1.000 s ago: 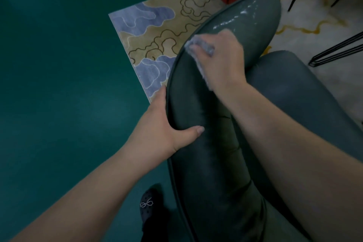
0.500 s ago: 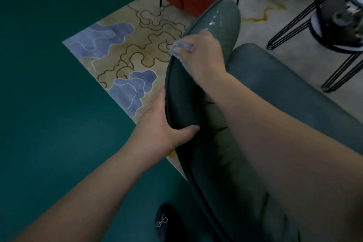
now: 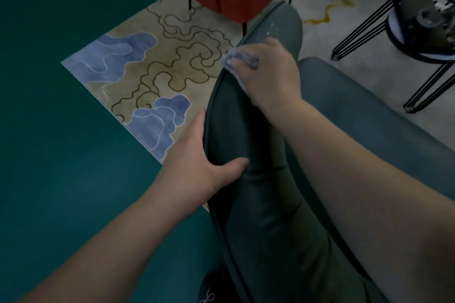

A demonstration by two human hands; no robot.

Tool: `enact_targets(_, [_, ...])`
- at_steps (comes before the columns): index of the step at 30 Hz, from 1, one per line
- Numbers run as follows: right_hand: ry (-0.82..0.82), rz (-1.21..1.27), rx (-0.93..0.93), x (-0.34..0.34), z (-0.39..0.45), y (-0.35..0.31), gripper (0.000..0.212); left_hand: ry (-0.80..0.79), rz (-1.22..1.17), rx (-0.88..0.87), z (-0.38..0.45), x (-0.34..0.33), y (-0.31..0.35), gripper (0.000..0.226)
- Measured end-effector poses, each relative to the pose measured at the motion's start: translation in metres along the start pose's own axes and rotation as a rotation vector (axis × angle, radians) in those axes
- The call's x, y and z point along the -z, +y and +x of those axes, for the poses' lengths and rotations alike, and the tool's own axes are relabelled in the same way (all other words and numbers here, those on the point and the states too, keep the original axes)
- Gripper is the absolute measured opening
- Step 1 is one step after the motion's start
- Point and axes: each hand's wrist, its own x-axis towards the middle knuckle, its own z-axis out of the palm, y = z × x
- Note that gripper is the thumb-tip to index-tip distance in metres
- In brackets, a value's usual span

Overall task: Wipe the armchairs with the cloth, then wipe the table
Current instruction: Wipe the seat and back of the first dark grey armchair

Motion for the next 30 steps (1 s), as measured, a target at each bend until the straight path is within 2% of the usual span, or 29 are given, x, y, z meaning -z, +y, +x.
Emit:
enact_targets(3, [0.003, 0.135, 0.035, 0.0, -0.045, 0.003, 0.019, 0.006, 0.035, -0.022, 0.024, 0.004, 0.005, 0.105])
enact_targets(5, [0.02, 0.196, 0.08, 0.001, -0.064, 0.004, 0.031, -0.003, 0.082, -0.01, 0.041, 0.006, 0.011, 0.111])
enact_targets(8, [0.059, 0.166, 0.082, -0.001, -0.015, 0.016, 0.03, -0.01, 0.098, -0.024, 0.062, 0.008, 0.015, 0.109])
enact_targets(12, [0.141, 0.131, -0.042, -0.006, 0.056, 0.037, 0.024, -0.031, 0.133, -0.014, 0.085, 0.008, 0.019, 0.111])
enact_targets(19, [0.159, 0.338, -0.017, -0.007, -0.027, 0.048, 0.031, -0.027, 0.205, -0.046, 0.113, 0.003, 0.029, 0.111])
enact_targets(21, [0.138, 0.282, 0.026, -0.007, -0.004, 0.05, 0.032, -0.035, 0.209, -0.057, 0.12, 0.003, 0.031, 0.108])
enact_targets(23, [0.184, 0.186, 0.025, -0.008, 0.04, 0.055, 0.029, -0.044, 0.209, -0.066, 0.131, 0.002, 0.035, 0.108])
enact_targets(26, [0.243, 0.147, -0.128, -0.006, 0.095, 0.072, 0.027, -0.053, 0.214, -0.077, 0.148, 0.001, 0.04, 0.106])
enact_targets(30, [0.251, 0.235, -0.105, -0.011, 0.047, 0.073, 0.029, -0.089, 0.208, -0.052, 0.171, -0.001, 0.045, 0.101])
